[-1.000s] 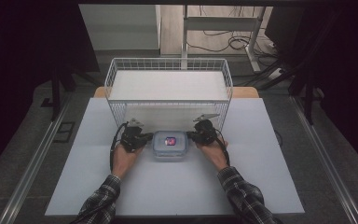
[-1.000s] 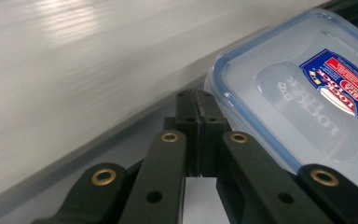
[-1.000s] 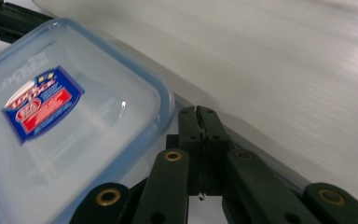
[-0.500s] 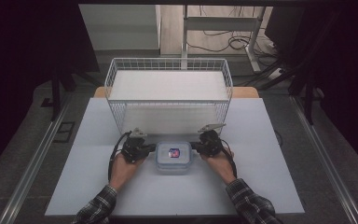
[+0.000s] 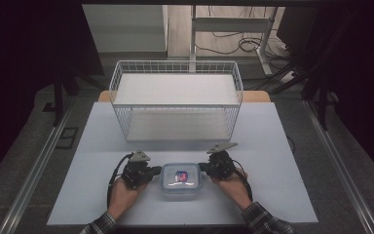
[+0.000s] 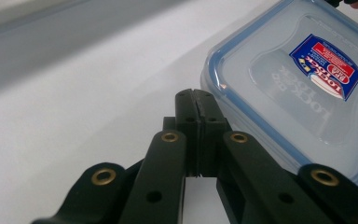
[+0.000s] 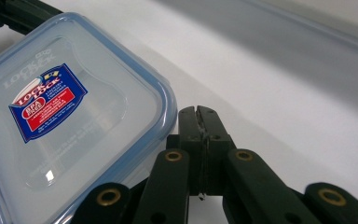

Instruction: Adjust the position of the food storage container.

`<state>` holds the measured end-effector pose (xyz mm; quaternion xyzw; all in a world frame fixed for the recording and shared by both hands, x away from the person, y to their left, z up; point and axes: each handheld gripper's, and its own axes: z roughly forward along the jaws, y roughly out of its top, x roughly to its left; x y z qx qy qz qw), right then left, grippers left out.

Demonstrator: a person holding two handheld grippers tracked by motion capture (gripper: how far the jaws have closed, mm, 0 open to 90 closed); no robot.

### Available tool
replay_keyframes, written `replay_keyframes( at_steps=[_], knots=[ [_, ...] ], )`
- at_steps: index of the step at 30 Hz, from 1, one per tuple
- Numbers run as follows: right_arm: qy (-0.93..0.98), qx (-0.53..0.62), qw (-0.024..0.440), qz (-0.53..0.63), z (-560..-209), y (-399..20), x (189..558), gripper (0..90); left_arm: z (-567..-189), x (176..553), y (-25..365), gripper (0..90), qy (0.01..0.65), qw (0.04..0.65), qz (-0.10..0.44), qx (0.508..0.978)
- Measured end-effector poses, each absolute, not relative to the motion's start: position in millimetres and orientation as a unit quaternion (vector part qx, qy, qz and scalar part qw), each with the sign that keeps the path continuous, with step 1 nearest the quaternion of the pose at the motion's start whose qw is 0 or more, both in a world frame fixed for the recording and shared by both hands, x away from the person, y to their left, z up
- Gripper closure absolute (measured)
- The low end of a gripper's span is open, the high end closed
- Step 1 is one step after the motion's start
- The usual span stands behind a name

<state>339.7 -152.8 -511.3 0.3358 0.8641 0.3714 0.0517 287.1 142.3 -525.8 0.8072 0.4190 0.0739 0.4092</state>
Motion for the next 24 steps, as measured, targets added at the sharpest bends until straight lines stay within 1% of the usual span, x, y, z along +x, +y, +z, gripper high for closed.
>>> replay_keyframes(
  at_steps=[4, 6, 8, 10, 12, 14, 16, 17, 19, 20, 21, 22, 24],
  knots=[
    [0.871, 0.326, 0.070, 0.360, -509.2, -151.0, 328.6, 88.5, -525.4, 281.0, 142.3, 89.9, 0.418, 0.415, 0.077, 0.805],
    [0.869, 0.325, 0.088, 0.364, -506.6, -152.0, 326.6, 87.6, -520.1, 279.8, 146.7, 89.5, 0.420, 0.424, 0.094, 0.797],
    [0.860, 0.328, 0.097, 0.378, -501.1, -157.2, 324.5, 86.8, -515.1, 278.1, 153.2, 86.0, 0.423, 0.431, 0.108, 0.789],
    [0.850, 0.334, 0.104, 0.394, -495.4, -164.5, 321.8, 85.4, -513.2, 274.8, 163.3, 80.5, 0.432, 0.451, 0.100, 0.775],
    [0.844, 0.337, 0.100, 0.405, -491.9, -172.1, 318.0, 83.1, -513.4, 271.3, 168.0, 75.3, 0.435, 0.455, 0.096, 0.771],
    [0.842, 0.337, 0.100, 0.408, -490.4, -177.3, 313.3, 79.3, -513.2, 265.5, 171.6, 67.8, 0.436, 0.454, 0.096, 0.771],
    [0.840, 0.335, 0.104, 0.414, -488.8, -183.3, 306.2, 72.2, -512.9, 259.9, 173.7, 56.4, 0.435, 0.454, 0.096, 0.772],
    [0.839, 0.335, 0.105, 0.416, -488.4, -185.1, 304.1, 65.7, -513.4, 256.3, 174.6, 48.7, 0.432, 0.452, 0.093, 0.775],
    [0.838, 0.339, 0.102, 0.416, -488.4, -189.3, 299.1, 50.0, -516.2, 250.8, 176.7, 33.2, 0.429, 0.454, 0.089, 0.775],
    [0.837, 0.340, 0.099, 0.418, -490.0, -192.0, 296.8, 45.3, -517.3, 249.8, 177.6, 26.2, 0.429, 0.454, 0.083, 0.776],
    [0.837, 0.341, 0.097, 0.418, -491.0, -193.8, 295.7, 41.9, -518.6, 248.3, 179.4, 22.5, 0.431, 0.456, 0.077, 0.775],
    [0.835, 0.344, 0.093, 0.419, -492.3, -196.3, 294.6, 39.4, -518.7, 248.2, 180.9, 20.7, 0.430, 0.459, 0.072, 0.774],
    [0.832, 0.345, 0.084, 0.427, -492.8, -198.6, 295.2, 34.9, -517.8, 249.4, 182.3, 13.2, 0.434, 0.460, 0.071, 0.771]
  ],
)
